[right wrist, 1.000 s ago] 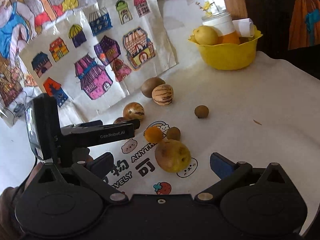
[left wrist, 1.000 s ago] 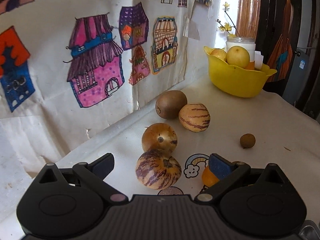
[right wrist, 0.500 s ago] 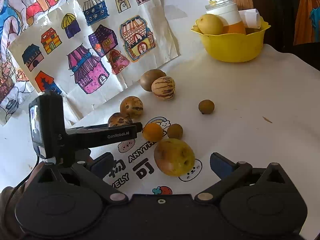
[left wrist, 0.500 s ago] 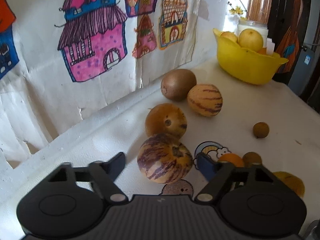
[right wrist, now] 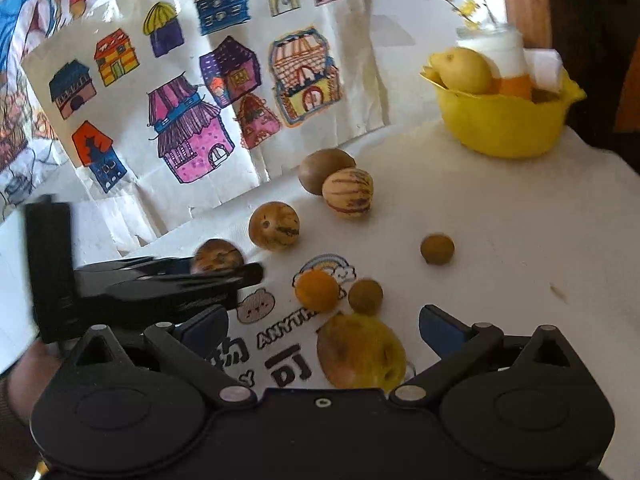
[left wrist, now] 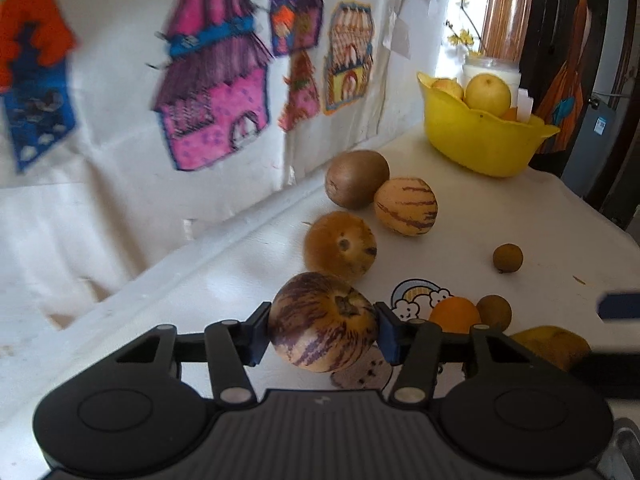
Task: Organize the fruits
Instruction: 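Grasp the striped pepino with the left tool while the right tool grasps another orange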
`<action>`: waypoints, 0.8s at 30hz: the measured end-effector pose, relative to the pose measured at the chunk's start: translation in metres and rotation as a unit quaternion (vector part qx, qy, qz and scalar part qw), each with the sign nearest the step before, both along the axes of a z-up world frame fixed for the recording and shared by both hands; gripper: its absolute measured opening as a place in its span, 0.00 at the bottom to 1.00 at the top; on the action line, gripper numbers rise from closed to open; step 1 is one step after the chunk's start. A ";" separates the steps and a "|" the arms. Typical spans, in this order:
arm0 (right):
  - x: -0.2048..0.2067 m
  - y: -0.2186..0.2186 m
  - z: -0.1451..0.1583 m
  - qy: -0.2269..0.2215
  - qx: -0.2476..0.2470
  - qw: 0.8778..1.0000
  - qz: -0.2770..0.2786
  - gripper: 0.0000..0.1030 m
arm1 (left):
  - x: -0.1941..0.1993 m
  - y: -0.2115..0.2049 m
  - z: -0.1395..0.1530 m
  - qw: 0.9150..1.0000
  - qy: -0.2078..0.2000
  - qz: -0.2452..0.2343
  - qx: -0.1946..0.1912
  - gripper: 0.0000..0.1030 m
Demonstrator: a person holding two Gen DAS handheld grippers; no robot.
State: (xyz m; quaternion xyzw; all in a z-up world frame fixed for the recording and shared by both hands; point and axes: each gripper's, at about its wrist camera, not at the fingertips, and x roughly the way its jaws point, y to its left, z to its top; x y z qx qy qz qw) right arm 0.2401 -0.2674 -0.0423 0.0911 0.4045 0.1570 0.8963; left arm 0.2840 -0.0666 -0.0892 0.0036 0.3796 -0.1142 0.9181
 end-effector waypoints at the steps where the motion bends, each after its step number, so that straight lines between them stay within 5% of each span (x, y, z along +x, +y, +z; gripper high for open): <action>1: 0.004 0.003 0.000 -0.004 -0.008 1.000 0.009 0.96 | -0.004 0.004 0.002 1.000 -0.004 0.003 0.001 0.55; 15: 0.061 0.054 -0.034 0.024 -0.091 0.985 0.147 0.70 | -0.033 0.060 0.004 0.998 0.024 0.049 -0.029 0.55; 24: 0.076 0.068 -0.040 0.045 -0.118 0.978 0.164 0.58 | -0.032 0.054 0.002 0.998 0.024 0.039 -0.036 0.55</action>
